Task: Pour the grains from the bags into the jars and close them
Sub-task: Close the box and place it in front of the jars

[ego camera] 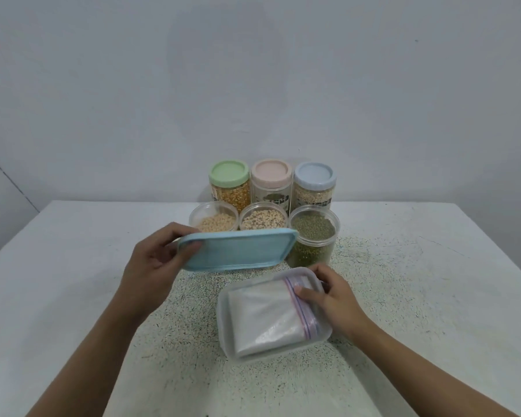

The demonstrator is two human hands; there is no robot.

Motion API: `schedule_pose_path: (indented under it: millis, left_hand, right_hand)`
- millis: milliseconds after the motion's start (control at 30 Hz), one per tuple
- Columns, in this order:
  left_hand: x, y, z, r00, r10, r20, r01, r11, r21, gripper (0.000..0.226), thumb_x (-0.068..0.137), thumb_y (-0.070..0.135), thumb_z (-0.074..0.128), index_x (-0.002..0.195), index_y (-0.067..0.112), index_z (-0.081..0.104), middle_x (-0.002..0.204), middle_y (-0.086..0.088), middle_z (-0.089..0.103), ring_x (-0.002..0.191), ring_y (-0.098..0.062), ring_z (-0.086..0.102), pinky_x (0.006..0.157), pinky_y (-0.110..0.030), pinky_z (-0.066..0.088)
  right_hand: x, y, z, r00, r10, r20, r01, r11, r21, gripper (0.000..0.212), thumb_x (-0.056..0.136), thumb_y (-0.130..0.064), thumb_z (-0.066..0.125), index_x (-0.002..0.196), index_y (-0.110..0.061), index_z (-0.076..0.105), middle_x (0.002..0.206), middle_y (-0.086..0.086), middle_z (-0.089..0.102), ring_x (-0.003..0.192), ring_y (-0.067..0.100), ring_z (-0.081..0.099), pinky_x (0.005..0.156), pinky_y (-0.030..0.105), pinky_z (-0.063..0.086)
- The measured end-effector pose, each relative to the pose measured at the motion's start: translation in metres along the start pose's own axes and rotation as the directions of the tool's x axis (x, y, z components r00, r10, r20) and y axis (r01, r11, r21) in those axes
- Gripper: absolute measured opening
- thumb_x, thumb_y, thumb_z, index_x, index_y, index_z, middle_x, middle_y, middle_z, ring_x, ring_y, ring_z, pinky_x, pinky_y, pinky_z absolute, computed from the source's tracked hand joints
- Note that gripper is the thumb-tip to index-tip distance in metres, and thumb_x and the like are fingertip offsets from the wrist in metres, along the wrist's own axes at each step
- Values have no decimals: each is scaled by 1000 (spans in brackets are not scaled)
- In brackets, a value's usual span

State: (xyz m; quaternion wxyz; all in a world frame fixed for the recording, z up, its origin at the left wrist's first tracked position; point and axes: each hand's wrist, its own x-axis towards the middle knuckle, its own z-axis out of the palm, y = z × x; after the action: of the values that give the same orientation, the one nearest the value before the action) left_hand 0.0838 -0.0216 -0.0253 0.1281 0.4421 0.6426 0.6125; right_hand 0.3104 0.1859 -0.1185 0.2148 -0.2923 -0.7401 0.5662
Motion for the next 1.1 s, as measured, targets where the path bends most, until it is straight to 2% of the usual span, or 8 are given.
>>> schedule_pose_path:
  millis: [167,267,333,500,700,833,933,1100]
  left_hand:
    - [-17,-19,14,976,114,187,-108,993,-40,19,84,25,74,102,20,79,104,-2,77,104,-25,70,94,-33,55]
    - [-25,-39,17,952,115,283,-116,993,-14,21,82,22,79,102,16,82,105,-1,78,107,-26,70,98,-37,54]
    - [-29,-49,17,929,84,361,-102,994,30,20,82,21,81,102,17,82,106,2,78,113,-23,68,102,-37,51]
    - [-32,-59,17,856,13,517,-90,988,124,29,80,8,84,107,21,81,112,8,76,121,-19,63,109,-35,44]
    - [-30,-59,17,806,-16,592,-110,978,177,34,80,11,74,109,27,80,118,12,74,128,-17,58,120,-35,31]
    - [-26,-58,17,798,-83,597,-41,981,191,26,88,15,74,109,29,80,116,14,74,125,-12,61,121,-32,28]
    - [-21,-53,29,894,-125,430,25,973,229,18,87,23,80,103,31,80,111,13,74,114,-13,65,106,-36,47]
    - [-18,-61,52,891,-49,451,-205,844,496,44,80,60,74,121,46,68,138,23,44,141,-5,30,112,-36,26]
  right_hand:
    - [-2,-5,12,990,-111,-88,98,985,-142,23,92,-24,75,103,-37,60,94,-18,69,87,-9,64,71,13,49]
    - [1,0,9,981,-158,-108,127,960,-251,16,90,-35,72,102,-45,68,94,-16,73,91,5,67,74,34,55]
    - [4,2,6,975,-195,-107,164,955,-247,24,85,-20,72,89,-43,74,87,-21,75,83,6,70,70,32,55]
    - [1,4,5,993,5,-120,-9,999,-34,39,92,-6,70,105,-43,72,100,-27,75,95,-4,69,75,13,54]
    - [4,4,-5,955,295,-35,-250,860,445,39,101,-1,43,107,-12,80,114,12,76,112,31,69,104,50,52]
    - [-2,-14,-10,961,266,-80,-242,942,233,37,106,-25,43,103,-24,80,104,-5,78,106,15,68,90,30,52]
    - [-3,-22,-3,970,237,-57,-235,971,40,25,102,-37,57,121,-23,64,111,-11,68,100,4,63,71,18,47]
    - [10,-29,13,965,228,-129,-253,936,-246,38,97,-41,64,125,-20,50,113,-2,62,99,17,61,79,32,47]
